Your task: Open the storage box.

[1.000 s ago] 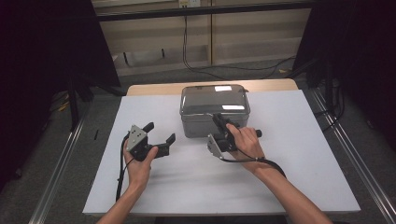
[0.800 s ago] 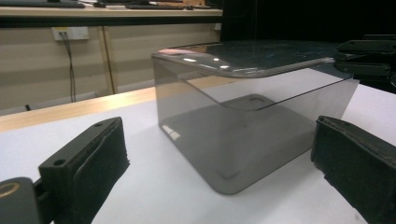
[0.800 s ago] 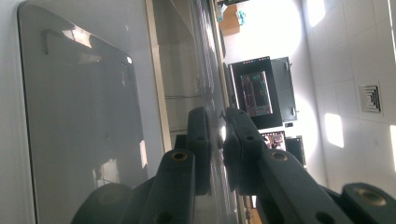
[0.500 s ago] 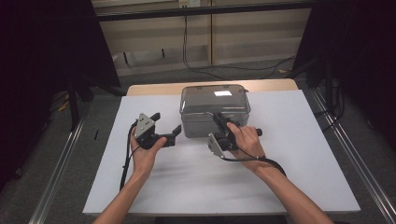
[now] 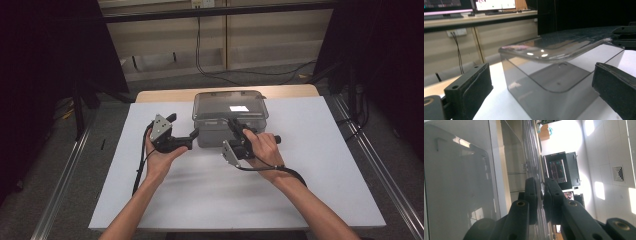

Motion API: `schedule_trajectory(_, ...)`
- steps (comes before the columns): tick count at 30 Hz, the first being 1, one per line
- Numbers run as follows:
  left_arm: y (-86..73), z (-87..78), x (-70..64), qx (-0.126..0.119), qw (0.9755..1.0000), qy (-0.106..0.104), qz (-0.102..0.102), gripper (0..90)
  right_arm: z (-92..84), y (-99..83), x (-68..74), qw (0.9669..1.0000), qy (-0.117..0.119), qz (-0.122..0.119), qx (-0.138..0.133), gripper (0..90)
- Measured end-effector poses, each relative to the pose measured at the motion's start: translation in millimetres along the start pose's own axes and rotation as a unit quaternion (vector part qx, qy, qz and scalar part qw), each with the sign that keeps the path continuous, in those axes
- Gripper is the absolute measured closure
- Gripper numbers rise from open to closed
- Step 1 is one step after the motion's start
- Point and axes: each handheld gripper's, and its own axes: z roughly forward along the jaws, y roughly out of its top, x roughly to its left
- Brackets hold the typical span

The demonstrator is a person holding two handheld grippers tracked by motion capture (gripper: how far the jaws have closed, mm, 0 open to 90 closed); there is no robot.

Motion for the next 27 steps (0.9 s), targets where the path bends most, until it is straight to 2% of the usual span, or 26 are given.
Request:
schedule_trajectory(3,1.0,6.5,0.9,0.001,1.0000,-0.004,0.008,2.7,-0.1,-0.3,-0.8,1.0000,-0.001,0.000,-0.001,81.7)
schedule_trajectory(4,1.8,11.0,1.6,0.011,0.9999,-0.006,0.012,2.9,0.0,-0.4,-0.8,1.0000,-0.001,0.000,0.000,81.7)
schedule_trajectory(11,0.4,22.0,4.2,0.019,0.9997,0.002,0.013,4.9,0.5,0.3,-3.5,1.0000,-0.004,-0.003,-0.001,81.8)
schedule_trajectory(13,-1.6,25.5,4.7,0.016,0.9998,0.006,0.006,6.6,0.2,0.8,-3.5,1.0000,-0.004,-0.003,0.000,81.8)
schedule_trajectory(17,-1.7,31.5,4.0,0.019,0.9998,0.002,0.009,7.7,0.0,0.3,-4.3,1.0000,-0.005,0.000,0.001,81.8)
schedule_trajectory(19,-1.6,33.9,3.6,0.012,0.9998,0.006,0.012,7.9,0.2,0.2,-4.5,1.0000,-0.005,0.000,0.000,81.7)
schedule_trajectory(27,-1.0,34.8,5.5,0.003,0.9999,0.007,0.014,13.1,0.2,0.3,-4.1,1.0000,-0.004,0.002,-0.001,81.5)
